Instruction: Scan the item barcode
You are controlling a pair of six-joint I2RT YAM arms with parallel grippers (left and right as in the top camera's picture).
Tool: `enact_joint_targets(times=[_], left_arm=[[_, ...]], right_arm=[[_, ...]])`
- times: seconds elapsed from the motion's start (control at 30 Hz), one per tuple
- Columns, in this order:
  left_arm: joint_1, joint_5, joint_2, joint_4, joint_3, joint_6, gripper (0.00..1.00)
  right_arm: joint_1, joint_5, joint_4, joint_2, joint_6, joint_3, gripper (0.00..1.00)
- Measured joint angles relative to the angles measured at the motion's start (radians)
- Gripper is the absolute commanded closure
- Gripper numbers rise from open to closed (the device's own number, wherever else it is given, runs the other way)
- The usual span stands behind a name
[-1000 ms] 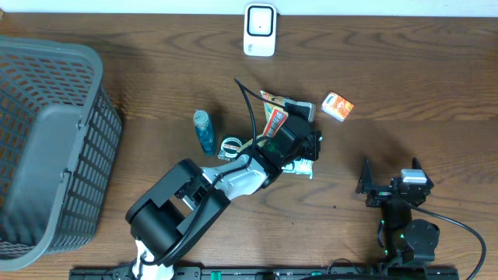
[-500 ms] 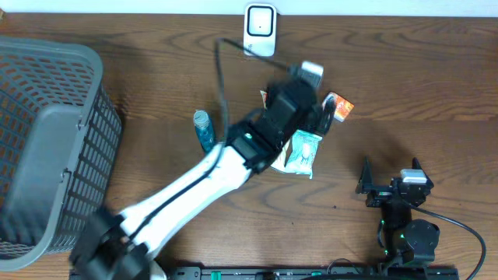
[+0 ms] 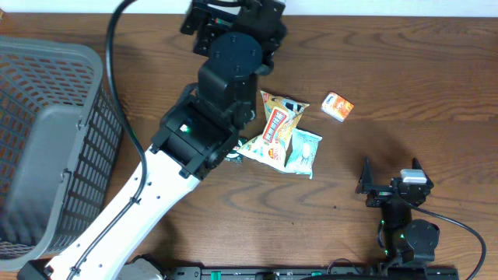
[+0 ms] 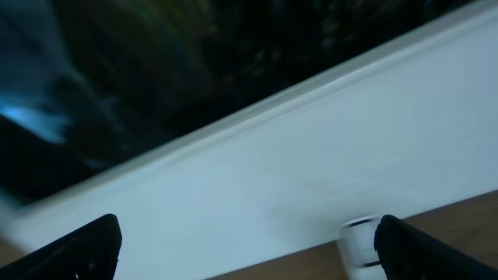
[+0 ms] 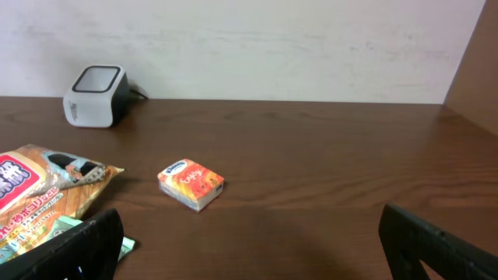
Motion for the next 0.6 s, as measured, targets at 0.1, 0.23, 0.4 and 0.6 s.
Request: enact_joint_targets(times=[0.1, 0.23, 0.4, 0.6], left_arm=[[0.014, -0.042, -0.012, -0.025, 0.000, 0.063, 0.00], [0.013, -0.060, -0.081, -0.086, -0.001, 0.072, 0.00], [0.014, -0.071, -0.245, -0.100, -0.017, 0.032, 0.01], [0.035, -0.065, -0.465, -0.154, -0.040, -0.042, 0.00]], right_arm=[[0.000, 0.000, 0.000, 0.000, 0.000, 0.000, 0.01], [0.000, 0.000, 0.000, 0.000, 0.000, 0.000, 0.01], [0.000, 0.000, 0.000, 0.000, 0.000, 0.000, 0.01], [0.000, 0.000, 0.000, 0.000, 0.000, 0.000, 0.01]])
